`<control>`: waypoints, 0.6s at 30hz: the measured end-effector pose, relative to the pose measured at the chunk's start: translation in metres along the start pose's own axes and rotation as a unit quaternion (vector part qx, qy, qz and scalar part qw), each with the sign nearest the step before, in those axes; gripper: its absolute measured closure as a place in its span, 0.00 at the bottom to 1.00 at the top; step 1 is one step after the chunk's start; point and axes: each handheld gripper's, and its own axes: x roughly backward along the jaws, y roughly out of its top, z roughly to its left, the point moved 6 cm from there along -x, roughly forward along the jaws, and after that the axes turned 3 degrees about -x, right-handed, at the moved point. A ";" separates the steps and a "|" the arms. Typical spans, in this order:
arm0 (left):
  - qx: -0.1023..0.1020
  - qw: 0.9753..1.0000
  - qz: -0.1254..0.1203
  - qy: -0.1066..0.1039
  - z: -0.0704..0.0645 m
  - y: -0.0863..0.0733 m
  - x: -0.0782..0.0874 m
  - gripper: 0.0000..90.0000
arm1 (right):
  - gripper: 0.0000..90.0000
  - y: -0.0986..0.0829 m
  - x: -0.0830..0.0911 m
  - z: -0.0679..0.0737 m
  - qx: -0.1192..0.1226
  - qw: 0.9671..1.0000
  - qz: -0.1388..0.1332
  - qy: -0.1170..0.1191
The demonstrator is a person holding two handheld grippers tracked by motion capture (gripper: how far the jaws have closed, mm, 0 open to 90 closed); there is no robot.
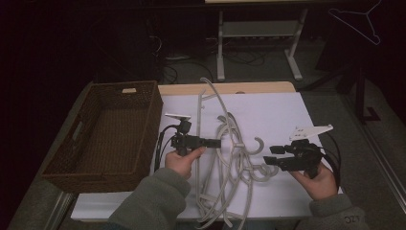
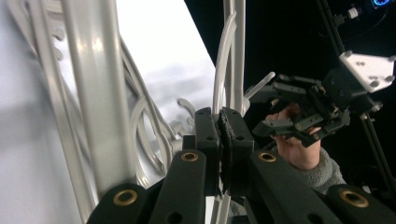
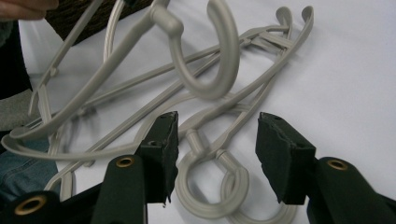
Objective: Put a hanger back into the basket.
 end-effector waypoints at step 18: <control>-0.010 1.000 -0.020 0.015 -0.010 0.020 0.035 0.97 | 0.52 -0.012 -0.007 -0.002 -0.011 1.000 0.011 0.007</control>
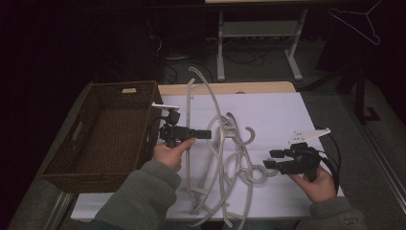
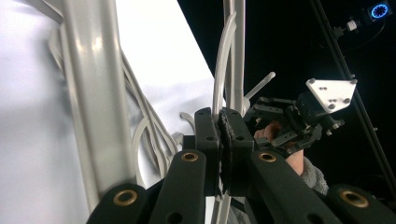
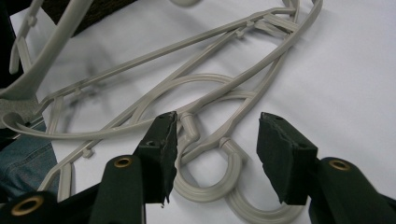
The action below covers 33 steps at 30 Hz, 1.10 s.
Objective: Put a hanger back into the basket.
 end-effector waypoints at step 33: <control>-0.024 0.998 -0.034 0.042 -0.006 0.028 0.065 0.97 | 0.53 -0.002 -0.001 -0.003 -0.004 1.000 0.001 0.000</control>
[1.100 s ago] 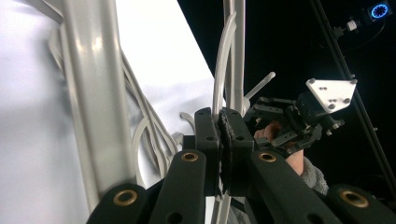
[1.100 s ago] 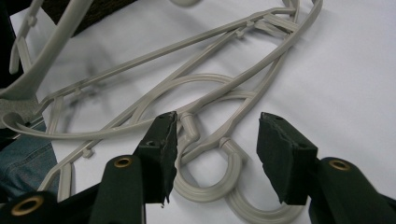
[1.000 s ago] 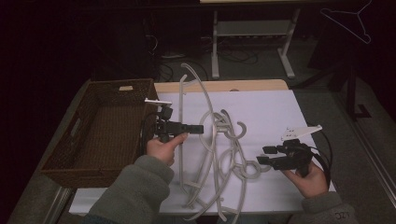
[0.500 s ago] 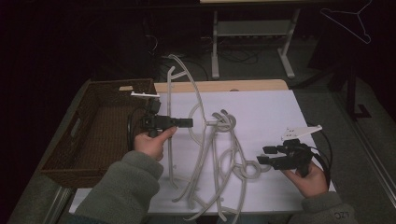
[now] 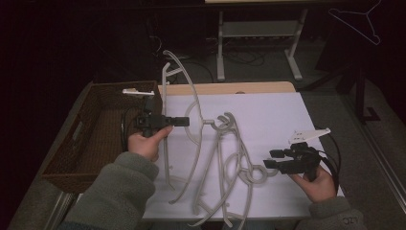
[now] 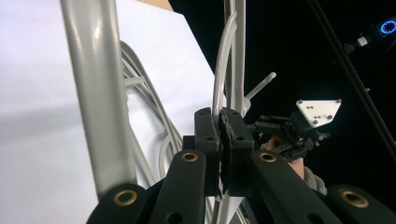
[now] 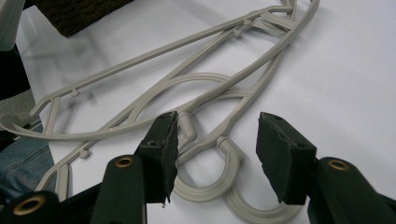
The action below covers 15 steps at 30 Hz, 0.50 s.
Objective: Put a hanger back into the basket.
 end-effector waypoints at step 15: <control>0.006 1.000 -0.018 0.018 0.013 0.015 0.041 0.97 | 0.53 0.000 -0.001 -0.001 -0.007 1.000 0.000 -0.001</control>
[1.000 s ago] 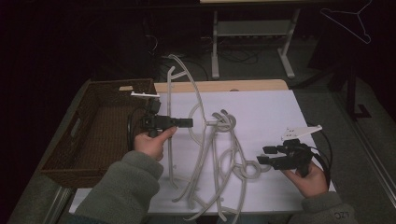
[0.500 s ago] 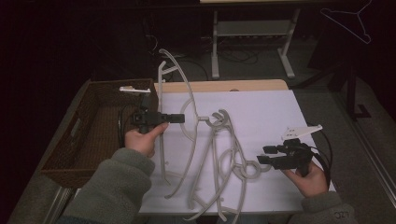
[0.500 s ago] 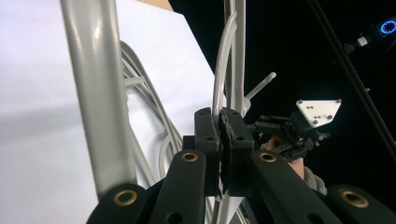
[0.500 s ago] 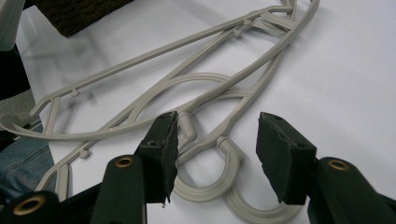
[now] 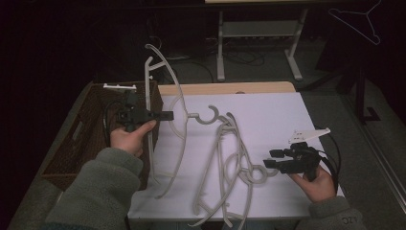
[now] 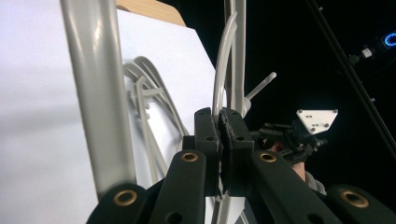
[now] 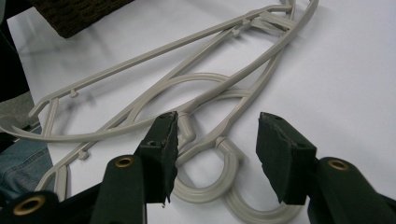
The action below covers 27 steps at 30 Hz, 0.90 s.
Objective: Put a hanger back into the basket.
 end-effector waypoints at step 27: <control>0.060 0.994 -0.087 0.028 0.061 0.042 0.110 0.97 | 0.52 -0.003 -0.004 -0.005 -0.007 1.000 0.002 -0.003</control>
